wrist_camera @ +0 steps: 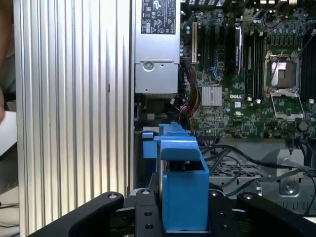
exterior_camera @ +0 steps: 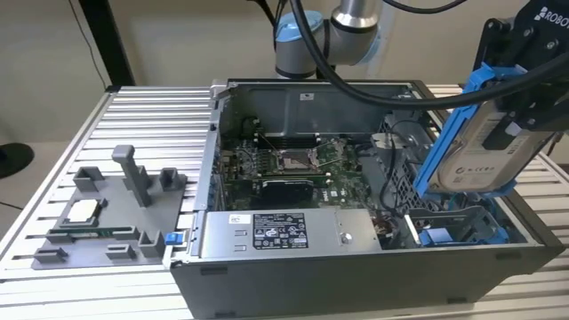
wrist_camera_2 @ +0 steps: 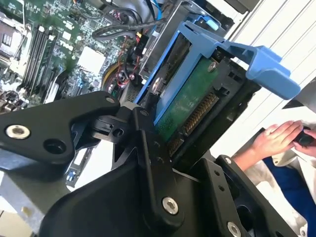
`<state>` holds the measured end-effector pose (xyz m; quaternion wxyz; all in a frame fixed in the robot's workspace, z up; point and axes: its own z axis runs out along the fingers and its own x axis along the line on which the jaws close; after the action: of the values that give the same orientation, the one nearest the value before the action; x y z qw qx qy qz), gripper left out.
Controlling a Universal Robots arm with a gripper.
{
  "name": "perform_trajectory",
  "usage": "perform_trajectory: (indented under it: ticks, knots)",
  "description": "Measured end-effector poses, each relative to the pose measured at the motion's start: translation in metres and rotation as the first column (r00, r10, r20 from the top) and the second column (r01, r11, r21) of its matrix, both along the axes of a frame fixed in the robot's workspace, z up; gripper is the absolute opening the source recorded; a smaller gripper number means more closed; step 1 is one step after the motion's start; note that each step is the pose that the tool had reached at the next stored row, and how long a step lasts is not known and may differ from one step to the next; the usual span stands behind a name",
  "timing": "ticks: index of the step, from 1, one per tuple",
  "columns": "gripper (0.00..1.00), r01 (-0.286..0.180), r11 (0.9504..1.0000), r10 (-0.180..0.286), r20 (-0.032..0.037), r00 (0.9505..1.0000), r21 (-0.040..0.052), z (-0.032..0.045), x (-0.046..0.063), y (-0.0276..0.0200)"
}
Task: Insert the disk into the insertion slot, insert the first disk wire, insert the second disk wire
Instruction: 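Insert the disk into the insertion slot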
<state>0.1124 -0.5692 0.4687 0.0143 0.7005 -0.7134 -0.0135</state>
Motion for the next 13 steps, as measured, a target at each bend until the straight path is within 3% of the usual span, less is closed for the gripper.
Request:
perform_trajectory:
  ticks: [13]
  knots:
    - [0.00, 0.000, 1.0000, 0.000, 0.0000, 1.0000, -0.0001, -0.0040, 0.0028, -0.0009]
